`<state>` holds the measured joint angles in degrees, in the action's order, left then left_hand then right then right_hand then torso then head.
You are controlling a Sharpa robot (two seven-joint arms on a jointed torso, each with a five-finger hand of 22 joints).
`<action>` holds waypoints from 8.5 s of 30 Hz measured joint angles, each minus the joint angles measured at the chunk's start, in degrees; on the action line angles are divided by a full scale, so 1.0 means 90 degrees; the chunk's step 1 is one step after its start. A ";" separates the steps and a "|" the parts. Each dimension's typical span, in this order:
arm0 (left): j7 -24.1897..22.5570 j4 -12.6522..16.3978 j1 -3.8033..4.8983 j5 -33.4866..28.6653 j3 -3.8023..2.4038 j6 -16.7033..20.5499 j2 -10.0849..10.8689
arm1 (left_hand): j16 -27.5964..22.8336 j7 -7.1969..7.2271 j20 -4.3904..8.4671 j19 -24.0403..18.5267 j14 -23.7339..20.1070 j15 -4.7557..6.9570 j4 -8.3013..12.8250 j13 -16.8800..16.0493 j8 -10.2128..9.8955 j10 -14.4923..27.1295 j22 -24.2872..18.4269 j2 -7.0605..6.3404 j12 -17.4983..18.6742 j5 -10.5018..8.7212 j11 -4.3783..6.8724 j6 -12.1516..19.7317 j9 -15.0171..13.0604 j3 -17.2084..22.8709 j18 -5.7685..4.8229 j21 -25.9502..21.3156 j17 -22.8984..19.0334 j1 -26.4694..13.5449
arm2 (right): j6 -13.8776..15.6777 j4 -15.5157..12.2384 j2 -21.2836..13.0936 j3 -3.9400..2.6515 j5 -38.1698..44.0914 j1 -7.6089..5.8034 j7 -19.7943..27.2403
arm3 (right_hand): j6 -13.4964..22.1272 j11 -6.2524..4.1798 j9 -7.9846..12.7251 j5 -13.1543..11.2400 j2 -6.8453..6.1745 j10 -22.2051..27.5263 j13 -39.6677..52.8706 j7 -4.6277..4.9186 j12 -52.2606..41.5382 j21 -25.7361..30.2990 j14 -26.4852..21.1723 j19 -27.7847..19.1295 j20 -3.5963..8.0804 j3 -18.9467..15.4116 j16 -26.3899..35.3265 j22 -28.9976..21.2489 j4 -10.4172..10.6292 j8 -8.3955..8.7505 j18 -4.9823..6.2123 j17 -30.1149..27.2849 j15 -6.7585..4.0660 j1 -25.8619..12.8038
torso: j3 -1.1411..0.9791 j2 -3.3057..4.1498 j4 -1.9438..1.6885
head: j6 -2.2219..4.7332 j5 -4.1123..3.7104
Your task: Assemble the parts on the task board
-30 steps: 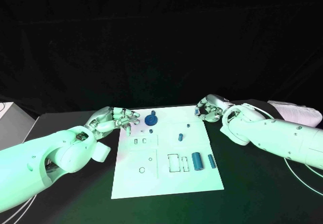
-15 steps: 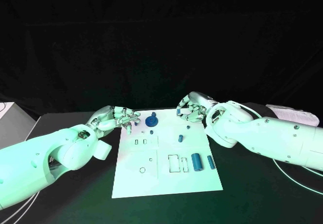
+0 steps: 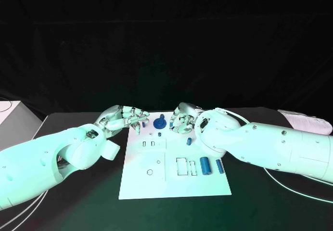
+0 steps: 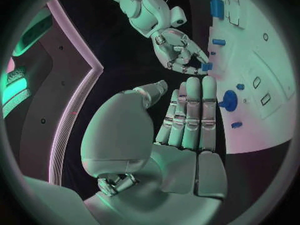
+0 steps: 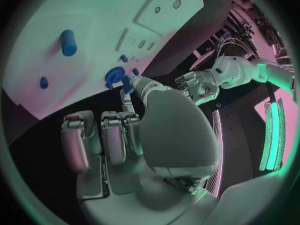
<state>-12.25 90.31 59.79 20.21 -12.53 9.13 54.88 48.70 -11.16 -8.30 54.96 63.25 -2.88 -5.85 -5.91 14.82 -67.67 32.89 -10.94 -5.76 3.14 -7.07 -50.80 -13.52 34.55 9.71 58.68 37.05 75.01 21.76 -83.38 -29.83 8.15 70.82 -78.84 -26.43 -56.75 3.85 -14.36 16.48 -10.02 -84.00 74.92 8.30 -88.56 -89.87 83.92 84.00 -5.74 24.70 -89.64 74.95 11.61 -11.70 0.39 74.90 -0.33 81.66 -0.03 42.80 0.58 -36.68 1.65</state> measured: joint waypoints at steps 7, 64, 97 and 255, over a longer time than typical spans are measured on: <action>0.0000 -0.0011 0.0000 -0.0414 0.0000 0.0102 -0.0009 | 0.0000 0.0000 0.0000 0.0000 0.0000 0.0000 0.0000 -0.0013 0.0000 0.0000 -0.0001 0.0033 0.0000 0.0000 0.0000 0.0000 -0.0006 0.0000 0.0000 0.0025 0.0003 -0.0033 | 0.0043 -0.0018 0.0278 0.0032 0.0169 0.0224 -0.0388 | 0.0017 0.0000 -0.0007 0.0000 -0.0043 0.0000 0.0000 -0.0001 0.0000 0.0000 0.0000 0.0000 0.0000 0.0010 0.0000 0.0000 -0.0010 -0.0055 0.0000 0.0000 0.0000 -0.0043 | -0.0002 0.0008 0.0005 | -0.0046 0.0087; -0.0087 0.0043 -0.0001 -0.1058 0.0000 0.0478 0.0027 | 0.0000 0.0000 -0.0023 -0.0023 0.0000 0.0000 -0.0035 -0.0034 0.0000 0.0000 0.0001 0.0059 0.0000 0.0000 0.0000 0.0000 -0.0018 -0.0035 0.0000 0.0025 0.0013 -0.0059 | 0.0684 0.0642 0.1047 0.0145 0.1749 0.0949 -0.0430 | 0.0022 0.0000 -0.0005 0.0000 -0.0094 0.0000 0.0002 0.0001 0.0001 0.0000 0.0000 0.0000 -0.0001 0.0051 0.0000 -0.0005 -0.0052 -0.0051 0.0000 0.0003 0.0001 -0.0093 | -0.0021 0.0025 0.0002 | -0.0272 0.0336; -0.0084 -0.0033 -0.0002 -0.1041 0.0000 0.0460 -0.0042 | 0.0000 0.0000 -0.0023 -0.0023 0.0000 0.0000 -0.0035 -0.0033 0.0000 -0.0001 0.0004 0.0059 0.0000 0.0000 0.0000 0.0000 -0.0020 -0.0035 0.0000 0.0025 0.0011 -0.0059 | 0.0703 0.0746 0.1080 0.0182 0.1735 0.1012 -0.0272 | 0.0074 0.0000 0.0020 -0.0072 -0.0235 0.0000 0.0000 0.0054 0.0027 0.0000 0.0000 0.0000 -0.0001 0.0051 0.0000 -0.0001 -0.0051 -0.0053 0.0000 0.0001 0.0001 -0.0235 | -0.0029 0.0024 0.0007 | -0.0325 0.0344; 0.4812 -0.3258 0.1382 0.4436 0.0959 -0.3512 -0.2942 | 0.4414 0.0569 0.0421 0.2766 0.2309 0.0490 -0.1167 -0.5582 0.2256 -0.0295 0.4542 0.0372 -0.6774 0.0000 0.0569 0.0366 -0.2538 -0.1221 -0.0596 0.2761 0.4208 -0.1639 | 0.1239 -0.0031 -0.1862 -0.0129 -0.1945 -0.0011 0.1952 | 0.0589 0.0011 -0.0549 -0.0256 -0.0133 0.0034 0.0001 0.0024 0.0475 0.0000 -0.0011 0.0000 -0.0046 -0.1257 0.0061 -0.0001 0.0537 -0.0620 0.0000 0.0004 0.0035 -0.0471 | -0.0143 -0.0428 0.0092 | -0.0648 0.0538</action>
<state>31.06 60.99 72.23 60.13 -3.90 -22.48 28.40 88.42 -6.03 -4.52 79.86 84.04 1.53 -16.35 -56.15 35.13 -70.33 73.76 -7.59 -66.73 3.14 -1.95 -47.51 -36.36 23.55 4.34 83.53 74.92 60.26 32.91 -83.67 -46.58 6.99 53.31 -78.94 -8.86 -51.45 3.95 -19.30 14.18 -11.22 -83.69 74.93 8.52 -84.28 -89.87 83.82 84.00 -6.15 13.39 -89.09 74.94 16.44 -17.27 0.39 74.94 -0.02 77.43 -1.32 38.95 1.40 -42.51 6.50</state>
